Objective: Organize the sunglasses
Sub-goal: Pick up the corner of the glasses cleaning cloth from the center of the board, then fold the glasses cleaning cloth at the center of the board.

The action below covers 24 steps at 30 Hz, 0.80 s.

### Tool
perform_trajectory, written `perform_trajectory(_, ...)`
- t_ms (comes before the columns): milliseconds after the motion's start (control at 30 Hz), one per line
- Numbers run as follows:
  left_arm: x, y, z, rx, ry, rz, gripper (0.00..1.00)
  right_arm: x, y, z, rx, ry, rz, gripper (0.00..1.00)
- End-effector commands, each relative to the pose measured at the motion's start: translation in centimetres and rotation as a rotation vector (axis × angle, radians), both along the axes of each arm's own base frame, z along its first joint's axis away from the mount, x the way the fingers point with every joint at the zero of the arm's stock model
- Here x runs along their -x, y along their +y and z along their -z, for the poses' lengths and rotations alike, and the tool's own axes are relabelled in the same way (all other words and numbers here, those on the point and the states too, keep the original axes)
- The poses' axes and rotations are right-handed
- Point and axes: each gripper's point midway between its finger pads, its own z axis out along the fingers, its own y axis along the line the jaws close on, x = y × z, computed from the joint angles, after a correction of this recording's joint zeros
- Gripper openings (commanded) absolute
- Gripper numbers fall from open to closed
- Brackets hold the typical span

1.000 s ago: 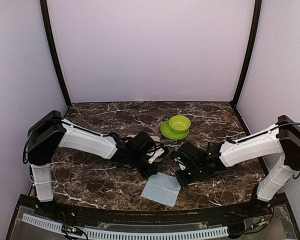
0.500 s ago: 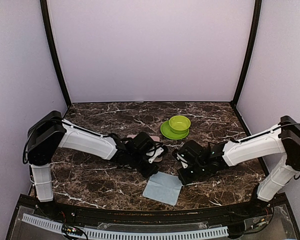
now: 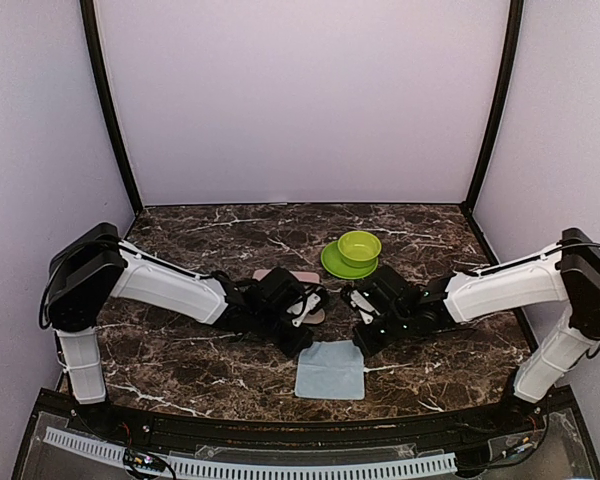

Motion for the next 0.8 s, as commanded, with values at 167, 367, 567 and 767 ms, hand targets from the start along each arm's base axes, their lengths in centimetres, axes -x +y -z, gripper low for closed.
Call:
perform_trajectory(167, -0.7, 1.0, -3.2, 0.056, -0.093, -0.061, 0.00, -1.5, 1.5, -0.7, 0.008, -0.059, -0.097, 0.00)
perform_trajectory(367, -0.1, 0.8, -3.5, 0.085, -0.095, -0.027, 0.00, -1.0, 1.5, -0.9, -0.018, -0.062, -0.128, 0.00)
perform_trajectory(567, 1.0, 0.8, -3.1, 0.074, -0.095, 0.015, 0.00, -0.2, 1.5, -1.9, -0.061, -0.069, -0.153, 0.00)
perform_trajectory(767, 1.9, 0.7, -3.0, 0.073, -0.101, 0.038, 0.00, 0.9, 1.2, -2.5, -0.099, -0.069, -0.169, 0.00)
